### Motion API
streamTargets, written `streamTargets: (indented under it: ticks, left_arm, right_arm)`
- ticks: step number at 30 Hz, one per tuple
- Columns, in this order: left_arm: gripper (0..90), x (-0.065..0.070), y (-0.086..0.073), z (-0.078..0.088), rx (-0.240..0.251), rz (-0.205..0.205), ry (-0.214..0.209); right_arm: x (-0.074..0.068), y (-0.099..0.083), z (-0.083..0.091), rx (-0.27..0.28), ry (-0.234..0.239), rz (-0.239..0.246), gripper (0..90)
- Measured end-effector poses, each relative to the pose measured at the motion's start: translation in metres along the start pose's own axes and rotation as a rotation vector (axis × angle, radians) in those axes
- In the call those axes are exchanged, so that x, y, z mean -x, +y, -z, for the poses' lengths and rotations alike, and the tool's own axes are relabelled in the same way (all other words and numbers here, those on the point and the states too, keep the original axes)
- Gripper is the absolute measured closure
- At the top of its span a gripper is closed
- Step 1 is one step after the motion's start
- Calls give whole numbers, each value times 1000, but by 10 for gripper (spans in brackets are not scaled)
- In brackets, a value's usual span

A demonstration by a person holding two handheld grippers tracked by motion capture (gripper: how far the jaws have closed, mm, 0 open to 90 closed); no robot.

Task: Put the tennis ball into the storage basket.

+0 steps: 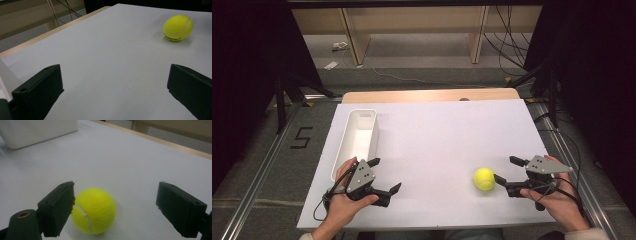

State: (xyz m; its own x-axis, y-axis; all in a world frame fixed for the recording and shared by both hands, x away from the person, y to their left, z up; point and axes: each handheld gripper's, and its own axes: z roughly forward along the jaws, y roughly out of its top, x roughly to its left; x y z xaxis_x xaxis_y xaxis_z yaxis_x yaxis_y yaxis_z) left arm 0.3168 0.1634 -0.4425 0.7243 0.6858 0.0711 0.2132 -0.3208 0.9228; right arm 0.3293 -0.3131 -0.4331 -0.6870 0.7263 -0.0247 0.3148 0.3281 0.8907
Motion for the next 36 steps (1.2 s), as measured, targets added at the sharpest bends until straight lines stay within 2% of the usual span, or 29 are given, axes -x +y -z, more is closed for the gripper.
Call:
streamTargets:
  ticks: [12, 21, 34, 36]
  left_arm:
    - [0, -3, 1, 3, 19, 7, 9]
    - [0, -4, 1, 2, 15, 5, 10]
    - [0, -4, 1, 1, 17, 0, 10]
    - [0, -4, 1, 1, 18, 1, 11]
  right_arm:
    - [-1, 1, -3, 11, 12, 12, 162]
    - [0, 3, -8, 14, 10, 19, 172]
    - [-5, 3, -28, -52, 47, 54, 171]
    - [-8, 3, -34, -80, 64, 59, 169]
